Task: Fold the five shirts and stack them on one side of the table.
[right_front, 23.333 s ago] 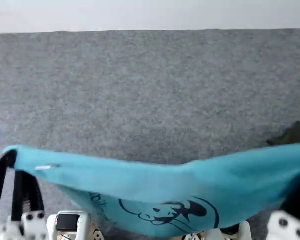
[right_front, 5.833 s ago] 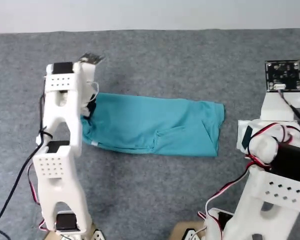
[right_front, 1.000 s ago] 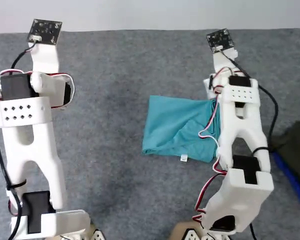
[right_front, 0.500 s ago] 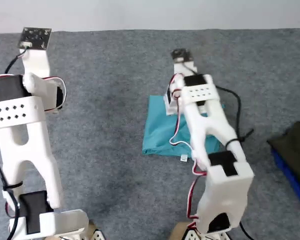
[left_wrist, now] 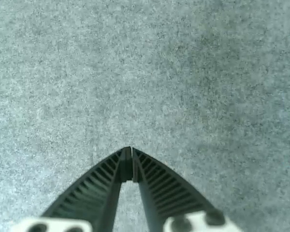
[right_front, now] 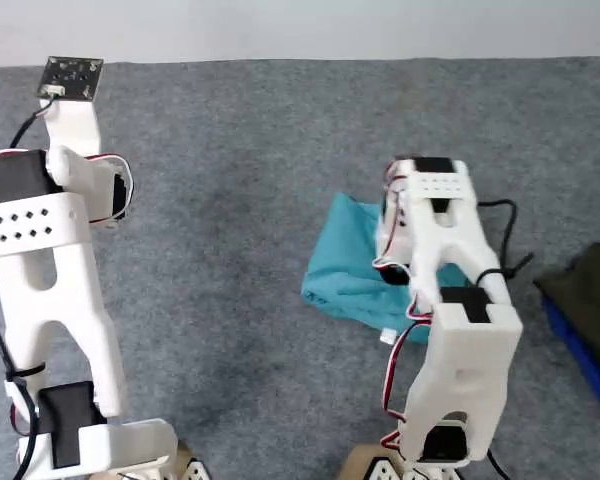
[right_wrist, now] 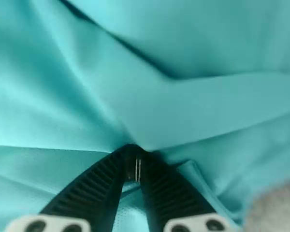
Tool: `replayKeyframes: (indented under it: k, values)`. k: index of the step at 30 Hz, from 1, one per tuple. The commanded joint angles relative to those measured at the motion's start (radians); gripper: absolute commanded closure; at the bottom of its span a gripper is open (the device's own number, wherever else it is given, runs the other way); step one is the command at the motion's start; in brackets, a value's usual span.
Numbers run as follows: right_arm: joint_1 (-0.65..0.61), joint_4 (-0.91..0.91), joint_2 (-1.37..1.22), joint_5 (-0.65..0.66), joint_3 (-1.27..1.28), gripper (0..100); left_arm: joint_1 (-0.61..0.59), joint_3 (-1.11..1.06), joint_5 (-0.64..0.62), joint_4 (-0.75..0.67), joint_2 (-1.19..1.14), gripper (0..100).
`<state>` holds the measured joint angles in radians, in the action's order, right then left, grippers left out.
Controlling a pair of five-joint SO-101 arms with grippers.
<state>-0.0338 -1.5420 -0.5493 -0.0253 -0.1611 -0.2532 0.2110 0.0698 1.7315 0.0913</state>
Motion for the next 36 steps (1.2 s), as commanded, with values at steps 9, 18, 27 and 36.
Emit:
replayKeyframes:
  k: [9, 18, 27, 36]
  values:
    - [0.028, 0.035, 0.177, 0.054, -0.034, 98.9, -0.005, 0.004, 0.009, 0.021, 0.038, 99]
    - [0.041, 0.246, 0.180, 0.063, -0.034, 98.7, -0.005, -0.044, 0.009, 0.021, 0.046, 99]
    - [0.031, 0.277, 0.171, 0.293, -0.153, 84.2, -0.005, -0.061, 0.011, 0.023, 0.046, 99]
    - [0.027, 0.275, 0.122, 0.351, -0.167, 80.9, -0.005, -0.061, 0.011, 0.023, 0.046, 99]
